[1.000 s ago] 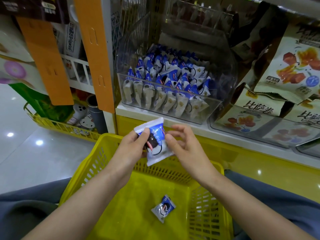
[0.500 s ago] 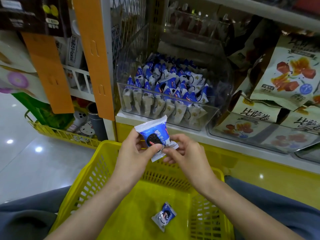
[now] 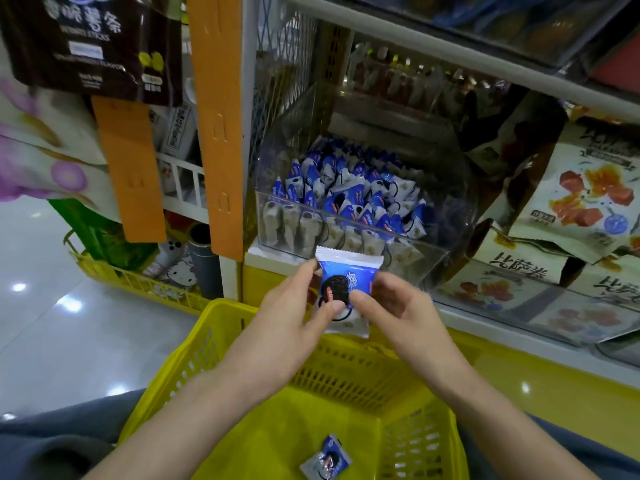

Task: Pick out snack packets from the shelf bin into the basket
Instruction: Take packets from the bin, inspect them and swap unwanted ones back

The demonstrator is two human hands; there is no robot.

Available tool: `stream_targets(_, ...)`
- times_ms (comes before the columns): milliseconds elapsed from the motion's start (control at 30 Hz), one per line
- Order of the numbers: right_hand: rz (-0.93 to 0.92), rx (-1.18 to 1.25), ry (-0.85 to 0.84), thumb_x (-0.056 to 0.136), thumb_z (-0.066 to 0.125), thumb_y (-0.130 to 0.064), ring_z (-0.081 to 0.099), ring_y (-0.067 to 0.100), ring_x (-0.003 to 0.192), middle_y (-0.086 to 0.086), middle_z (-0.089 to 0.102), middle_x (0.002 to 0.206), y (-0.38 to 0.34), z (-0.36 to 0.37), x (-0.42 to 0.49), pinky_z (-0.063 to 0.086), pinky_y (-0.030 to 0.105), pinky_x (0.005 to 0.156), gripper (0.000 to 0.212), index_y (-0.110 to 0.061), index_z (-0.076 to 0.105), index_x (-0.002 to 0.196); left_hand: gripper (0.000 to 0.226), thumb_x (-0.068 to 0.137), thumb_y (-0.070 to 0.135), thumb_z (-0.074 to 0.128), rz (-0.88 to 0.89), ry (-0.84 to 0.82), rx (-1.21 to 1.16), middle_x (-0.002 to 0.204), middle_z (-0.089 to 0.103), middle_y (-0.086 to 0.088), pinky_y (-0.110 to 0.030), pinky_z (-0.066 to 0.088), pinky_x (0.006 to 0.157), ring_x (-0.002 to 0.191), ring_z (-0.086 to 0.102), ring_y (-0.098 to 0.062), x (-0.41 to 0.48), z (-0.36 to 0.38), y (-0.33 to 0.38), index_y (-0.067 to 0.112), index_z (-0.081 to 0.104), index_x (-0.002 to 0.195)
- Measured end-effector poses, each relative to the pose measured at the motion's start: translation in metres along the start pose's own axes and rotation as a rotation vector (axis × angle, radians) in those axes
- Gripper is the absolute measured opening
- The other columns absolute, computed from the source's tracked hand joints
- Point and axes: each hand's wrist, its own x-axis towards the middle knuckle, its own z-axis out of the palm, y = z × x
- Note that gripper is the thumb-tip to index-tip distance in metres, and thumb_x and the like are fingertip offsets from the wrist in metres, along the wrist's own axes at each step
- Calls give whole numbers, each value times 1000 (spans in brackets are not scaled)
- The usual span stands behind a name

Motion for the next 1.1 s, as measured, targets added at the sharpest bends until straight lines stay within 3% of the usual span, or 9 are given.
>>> stream_targets(100, -96, 2, 208, 71, 64, -36, 61, 1, 72, -3, 67, 81, -18, -8, 13, 47, 11, 66, 29, -15, 63, 90, 52, 92, 44, 39, 179, 43, 368, 122, 39, 19, -9, 19, 90, 117, 32, -1, 16, -21, 10, 27, 29, 140)
stream_targets(267, -76, -222, 452, 88, 60, -31, 59, 1, 76, -2, 64, 87, -41, -32, 88, 47, 14, 69, 27, -10, 60, 106, 45, 97, 33, 35, 306, 105, 672, 128, 47, -4, -26, 26, 93, 116, 40, -20, 62, -55, 13, 13, 35, 138)
stream_targets(333, -29, -331, 452, 89, 59, -24, 57, 10, 78, -1, 62, 84, -45, -31, 121, 48, 23, 75, 30, -4, 59, 112, 42, 99, 35, 29, 268, 48, 753, 126, 49, -4, -30, 28, 94, 114, 43, -22, 75, -58, 5, 15, 38, 134)
stream_targets(400, -37, -423, 430, 88, 61, -19, 55, 7, 72, -5, 59, 77, -45, -27, 144, 45, 10, 67, 28, -4, 59, 111, 38, 99, 35, 24, 256, 4, 867, 120, 53, -4, -31, 26, 93, 111, 46, -23, 82, -56, -2, 16, 44, 126)
stream_targets(500, 60, -601, 307, 85, 65, -24, 59, 12, 87, 2, 62, 94, -42, -21, 164, 46, 19, 79, 36, -7, 58, 116, 36, 98, 33, 26, 296, 19, 902, 105, 60, -5, -34, 28, 87, 99, 53, -25, 85, -56, -8, 15, 54, 110)
stream_targets(600, 152, -765, 196, 82, 69, -27, 52, 3, 67, -3, 58, 76, -45, -21, 173, 42, 20, 74, 25, -14, 62, 102, 40, 94, 31, 24, 338, 60, 874, 91, 63, -5, -35, 35, 82, 87, 56, -26, 83, -58, -9, 13, 59, 98)
stream_targets(700, 225, -865, 127, 80, 71, -29, 54, 8, 67, 2, 62, 77, -47, -20, 181, 45, 25, 74, 23, -11, 66, 93, 33, 96, 29, 29, 328, 69, 825, 94, 62, -5, -34, 32, 86, 90, 55, -26, 84, -55, -13, 14, 59, 100)
stream_targets(933, 195, -771, 64, 82, 68, -30, 54, 9, 69, 5, 63, 79, -35, 1, 199, 44, 26, 76, 37, 5, 68, 96, 17, 91, 20, 51, 316, 157, 805, 81, 66, -7, -37, 45, 80, 79, 60, -28, 86, -50, -11, 11, 66, 89)
stream_targets(1100, 122, -654, 90, 88, 61, -24, 56, 7, 63, 3, 63, 76, -37, -9, 199, 49, 14, 53, 19, -6, 66, 89, 23, 95, 21, 44, 298, 161, 789, 87, 65, -6, -38, 41, 87, 86, 58, -27, 84, -48, -11, 11, 64, 95)
